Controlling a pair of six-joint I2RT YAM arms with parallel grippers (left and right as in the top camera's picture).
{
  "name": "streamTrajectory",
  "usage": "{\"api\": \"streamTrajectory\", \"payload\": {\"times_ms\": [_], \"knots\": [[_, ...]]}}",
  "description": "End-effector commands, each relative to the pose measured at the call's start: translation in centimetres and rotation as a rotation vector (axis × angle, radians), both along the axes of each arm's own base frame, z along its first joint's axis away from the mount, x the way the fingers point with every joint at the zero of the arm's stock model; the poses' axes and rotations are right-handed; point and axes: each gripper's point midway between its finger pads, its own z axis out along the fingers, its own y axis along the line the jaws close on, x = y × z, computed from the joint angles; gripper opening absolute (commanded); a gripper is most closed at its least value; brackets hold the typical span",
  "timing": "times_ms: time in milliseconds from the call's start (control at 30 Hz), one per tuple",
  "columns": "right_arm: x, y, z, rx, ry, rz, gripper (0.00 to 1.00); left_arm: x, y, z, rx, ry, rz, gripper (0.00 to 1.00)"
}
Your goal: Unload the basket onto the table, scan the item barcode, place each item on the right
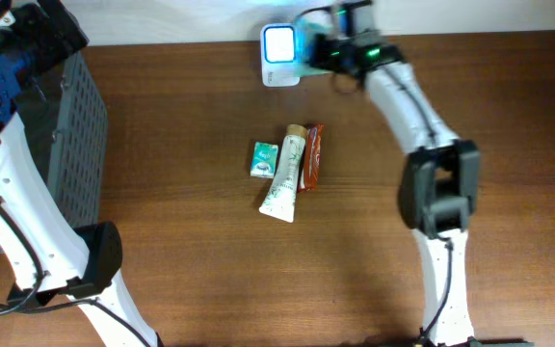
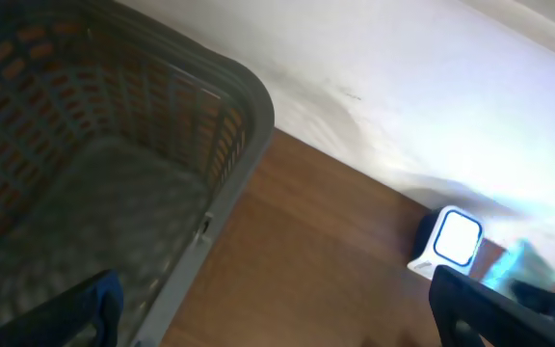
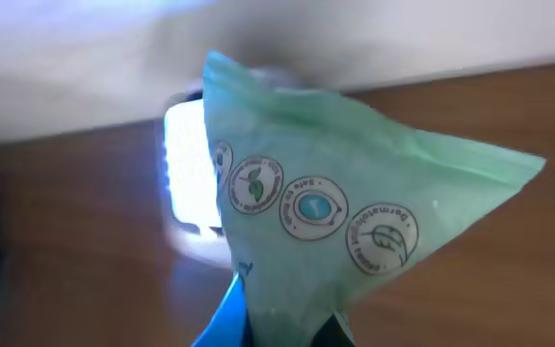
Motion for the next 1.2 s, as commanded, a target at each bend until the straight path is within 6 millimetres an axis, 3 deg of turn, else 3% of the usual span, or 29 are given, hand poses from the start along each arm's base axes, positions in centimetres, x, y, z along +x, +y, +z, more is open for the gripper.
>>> {"api": "streamTrajectory", "payload": {"times_ms": [0, 67, 133, 267, 400, 467, 533, 567, 633, 767, 900, 933, 1033, 1167], "knots": [[-0.4, -15.0, 6.5, -0.083, -0.016, -0.293, 0.04, -0.6, 0.3, 0.7, 0.019, -0.013, 0.003, 0.99], [-3.3, -23.0, 3.7, -0.148, 0.136, -0.452, 0.04, -0.6, 0.3, 0.7, 0.019, -0.013, 0.003, 0.99], [-6.5, -30.1, 2.2, -0.218, 0.244, -0.605, 0.04, -0.6, 0.3, 0.7, 0.019, -0.013, 0.003, 0.99], [-14.0, -43.1, 0.9, -0.347, 0.399, -0.899, 0.04, -0.6, 0.3, 0.7, 0.019, -0.013, 0.003, 0.99], [-18.9, -50.2, 0.5, -0.324, 0.443, -1.048, 0.08, -0.6, 0.3, 0.7, 0.019, -0.013, 0.003, 0.99], [-21.1, -53.4, 0.7, -0.313, 0.442, -1.119, 0.35, -0.6, 0.3, 0.7, 0.019, -0.013, 0.003, 0.99], [-22.1, -54.3, 0.5, -0.278, 0.448, -1.118, 0.94, -0.6, 0.3, 0.7, 0.019, -0.013, 0.003, 0.99], [-22.1, -53.9, 0.3, -0.233, 0.450, -1.095, 0.99, -0.6, 0.3, 0.7, 0.019, -0.013, 0.003, 0.99], [-20.7, -51.6, 0.5, -0.119, 0.429, -1.009, 0.99, -0.6, 0.4, 0.7, 0.019, -0.013, 0.004, 0.99], [-15.8, -44.1, 3.9, 0.096, 0.313, -0.769, 0.99, -0.6, 0.3, 0.7, 0.019, -0.013, 0.003, 0.99], [-12.0, -30.9, 7.4, 0.371, 0.259, -0.340, 0.99, -0.6, 0.3, 0.7, 0.019, -0.013, 0.003, 0.99], [-11.7, -26.5, 7.9, 0.394, 0.261, -0.205, 0.99, -0.6, 0.3, 0.7, 0.019, -0.013, 0.003, 0.99], [-12.3, -17.1, 6.3, 0.286, 0.355, 0.003, 0.99, -0.6, 0.3, 0.7, 0.019, -0.013, 0.003, 0.99], [-14.3, -9.0, 2.8, 0.020, 0.499, 0.099, 0.99, -0.6, 0.3, 0.7, 0.019, -0.013, 0.003, 0.99]]}}
